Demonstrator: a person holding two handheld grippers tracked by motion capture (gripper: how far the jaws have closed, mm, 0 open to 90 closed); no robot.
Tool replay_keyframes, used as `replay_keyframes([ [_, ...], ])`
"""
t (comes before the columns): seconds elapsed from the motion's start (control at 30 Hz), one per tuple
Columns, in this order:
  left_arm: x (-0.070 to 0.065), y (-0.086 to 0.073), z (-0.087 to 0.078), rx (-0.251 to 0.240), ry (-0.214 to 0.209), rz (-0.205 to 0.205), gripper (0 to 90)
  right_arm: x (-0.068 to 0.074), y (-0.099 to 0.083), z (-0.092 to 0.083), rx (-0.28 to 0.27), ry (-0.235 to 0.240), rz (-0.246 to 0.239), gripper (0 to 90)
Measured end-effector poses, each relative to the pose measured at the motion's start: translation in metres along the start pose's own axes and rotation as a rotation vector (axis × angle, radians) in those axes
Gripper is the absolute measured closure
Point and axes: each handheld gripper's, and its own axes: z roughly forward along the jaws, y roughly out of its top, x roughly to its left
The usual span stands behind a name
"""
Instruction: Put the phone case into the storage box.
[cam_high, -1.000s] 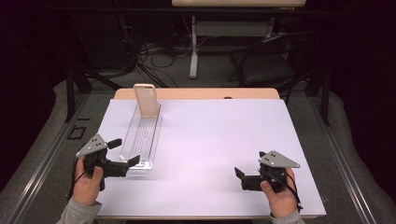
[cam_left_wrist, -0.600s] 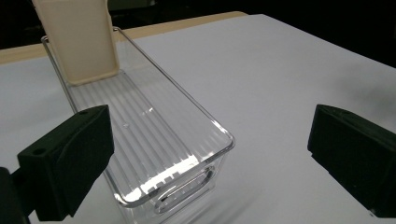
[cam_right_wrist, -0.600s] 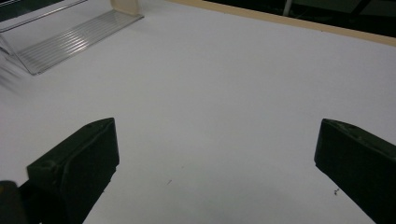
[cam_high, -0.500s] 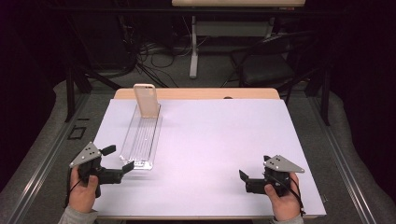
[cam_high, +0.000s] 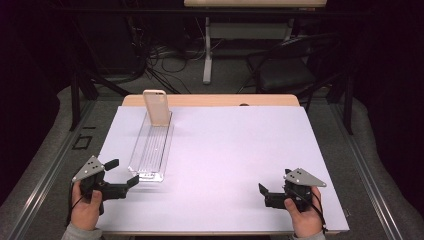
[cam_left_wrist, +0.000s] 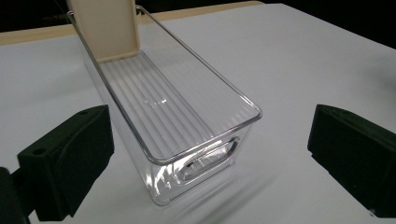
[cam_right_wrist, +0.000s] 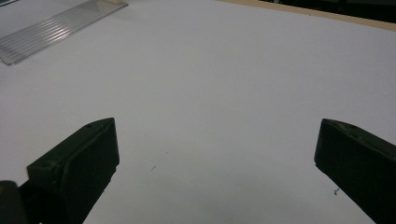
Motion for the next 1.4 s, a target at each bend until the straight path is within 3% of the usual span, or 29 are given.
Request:
replay_keyframes([
  [0.53,0.015,-0.013,0.005,0.033,0.044,-0.042,0.8,-0.013,-0.012,0.007,0.029,-0.03,0.031,0.0],
  [1.4,0.016,-0.026,0.004,0.066,0.055,-0.019,0.8,-0.017,-0.02,0.011,0.048,-0.04,0.038,0.0],
])
